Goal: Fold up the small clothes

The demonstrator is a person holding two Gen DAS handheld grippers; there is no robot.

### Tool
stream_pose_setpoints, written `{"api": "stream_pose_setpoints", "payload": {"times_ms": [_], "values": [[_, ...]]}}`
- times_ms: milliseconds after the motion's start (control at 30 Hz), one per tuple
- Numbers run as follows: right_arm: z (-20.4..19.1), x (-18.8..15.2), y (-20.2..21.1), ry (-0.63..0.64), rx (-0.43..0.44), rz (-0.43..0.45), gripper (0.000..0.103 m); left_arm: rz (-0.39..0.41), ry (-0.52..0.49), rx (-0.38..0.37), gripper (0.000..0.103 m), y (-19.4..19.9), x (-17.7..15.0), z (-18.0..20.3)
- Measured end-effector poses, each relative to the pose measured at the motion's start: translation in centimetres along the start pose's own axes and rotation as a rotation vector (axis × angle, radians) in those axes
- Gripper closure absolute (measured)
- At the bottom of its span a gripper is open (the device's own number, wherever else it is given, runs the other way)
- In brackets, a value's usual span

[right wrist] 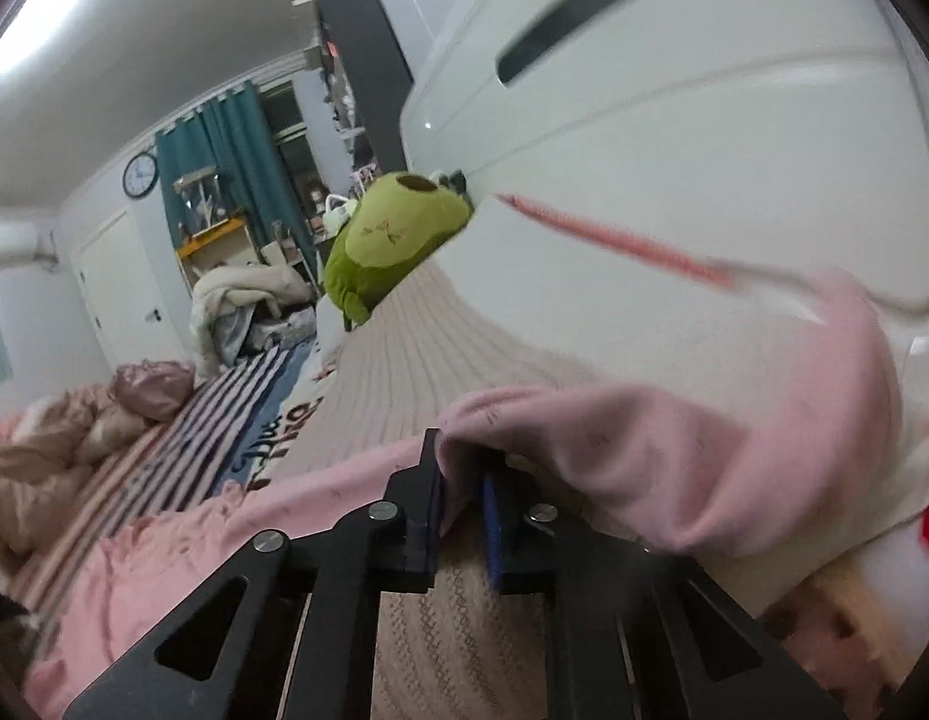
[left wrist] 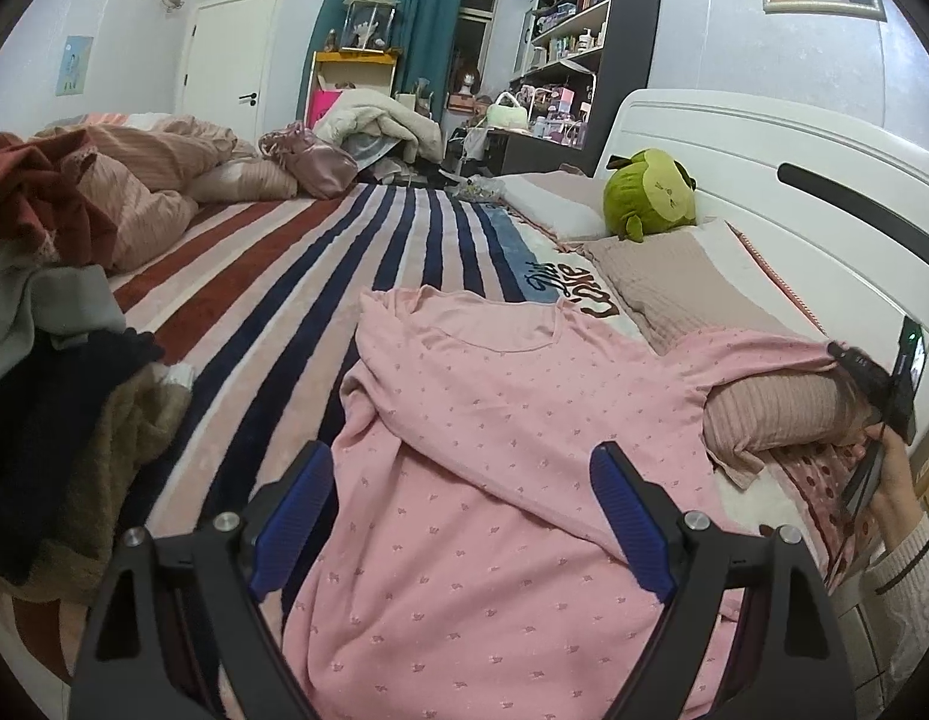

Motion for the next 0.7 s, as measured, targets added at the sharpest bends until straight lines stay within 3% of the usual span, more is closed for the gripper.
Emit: {"api": "stream_pose_setpoints", "payload": {"times_ms": [133,333,500,567,633,700], "values": [[-2.5,1.6,2.0,0.109,0.02,0.06,0.099,0.006,0.004,-0.008,0.018,0.0,0.1,-0.2],[-8.5,2.0,4.6,0.221,0.13,0.093,0.099,0.02,-0.008,0.029,0.018,0.1,-0.2,-1.0],[-16.3,2.1,7.7,0.349,0.304,0.131,0.099,0.065,-0.047,0.081,0.014,0.8,0.1,-2.4],[-20.2,0.8,8.9,0.405,0.43,0.089,0.099,0.089,-0.057,0.087,0.006,1.4,0.3,-2.9],[-24.2,-1.8,9.6,0.471,0.574,-0.013,0.098,0.106,-0.044,0.073,0.001,1.7,0.3,-3.6],[-28.2,-6.5,9.6,0.515,0.744,-0.217,0.098,0.106,-0.015,0.047,0.001,2.0,0.2,-4.4]]}}
Point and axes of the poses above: each gripper's, at about its wrist camera, not at the fingertips, and y roughly against the way its jaws point, z to its right, x to its top, the point moved 3 cm from there along -y, roughly the way its jaws point, and after that the axes turned 7 degrees about z, right-handed, at the moved point
